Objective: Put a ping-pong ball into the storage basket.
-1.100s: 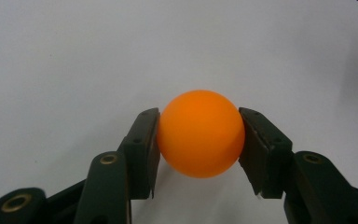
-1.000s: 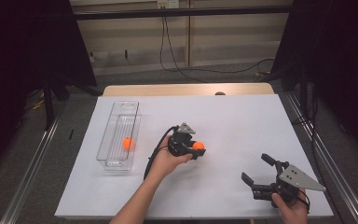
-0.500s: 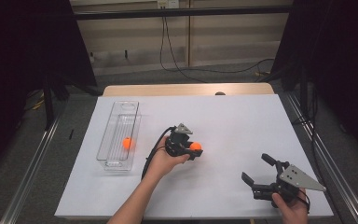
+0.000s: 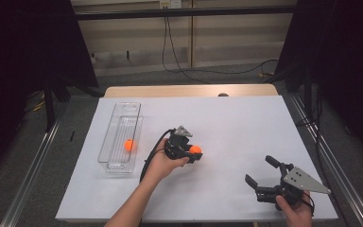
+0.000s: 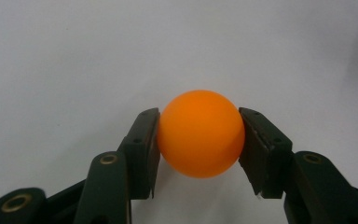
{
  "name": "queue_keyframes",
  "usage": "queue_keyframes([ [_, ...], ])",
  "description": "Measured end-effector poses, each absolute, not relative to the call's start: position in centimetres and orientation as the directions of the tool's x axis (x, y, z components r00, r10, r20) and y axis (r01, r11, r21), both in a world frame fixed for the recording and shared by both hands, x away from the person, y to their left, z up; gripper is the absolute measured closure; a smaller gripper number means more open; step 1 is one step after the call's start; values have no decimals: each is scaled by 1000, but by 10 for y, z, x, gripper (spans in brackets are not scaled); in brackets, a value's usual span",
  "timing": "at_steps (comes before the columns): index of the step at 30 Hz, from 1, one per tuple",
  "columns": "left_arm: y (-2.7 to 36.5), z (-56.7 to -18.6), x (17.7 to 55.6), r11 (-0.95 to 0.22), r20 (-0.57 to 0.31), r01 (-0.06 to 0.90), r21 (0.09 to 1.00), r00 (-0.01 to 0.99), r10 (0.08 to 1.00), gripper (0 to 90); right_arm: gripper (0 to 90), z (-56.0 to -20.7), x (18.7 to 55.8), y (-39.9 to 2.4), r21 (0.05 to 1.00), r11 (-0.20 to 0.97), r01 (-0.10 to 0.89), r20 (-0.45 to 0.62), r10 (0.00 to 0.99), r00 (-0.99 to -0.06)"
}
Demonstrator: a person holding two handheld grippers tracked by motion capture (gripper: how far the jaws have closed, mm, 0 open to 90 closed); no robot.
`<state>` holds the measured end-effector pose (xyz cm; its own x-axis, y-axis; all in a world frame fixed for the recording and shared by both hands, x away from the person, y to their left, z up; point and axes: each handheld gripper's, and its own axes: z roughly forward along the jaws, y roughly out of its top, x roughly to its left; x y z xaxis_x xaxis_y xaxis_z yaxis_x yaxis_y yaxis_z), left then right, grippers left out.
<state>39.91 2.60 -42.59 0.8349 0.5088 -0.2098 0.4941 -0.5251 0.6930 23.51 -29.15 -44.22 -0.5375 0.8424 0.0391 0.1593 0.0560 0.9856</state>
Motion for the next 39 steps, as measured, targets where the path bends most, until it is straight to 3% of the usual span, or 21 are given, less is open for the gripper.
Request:
queue_keyframes([
  [39, 53, -409, 407, -486, -238, 538, 689, 801, 549, 509, 27, -442, 235, -291, 986, 53, 158, 41, 841, -539],
])
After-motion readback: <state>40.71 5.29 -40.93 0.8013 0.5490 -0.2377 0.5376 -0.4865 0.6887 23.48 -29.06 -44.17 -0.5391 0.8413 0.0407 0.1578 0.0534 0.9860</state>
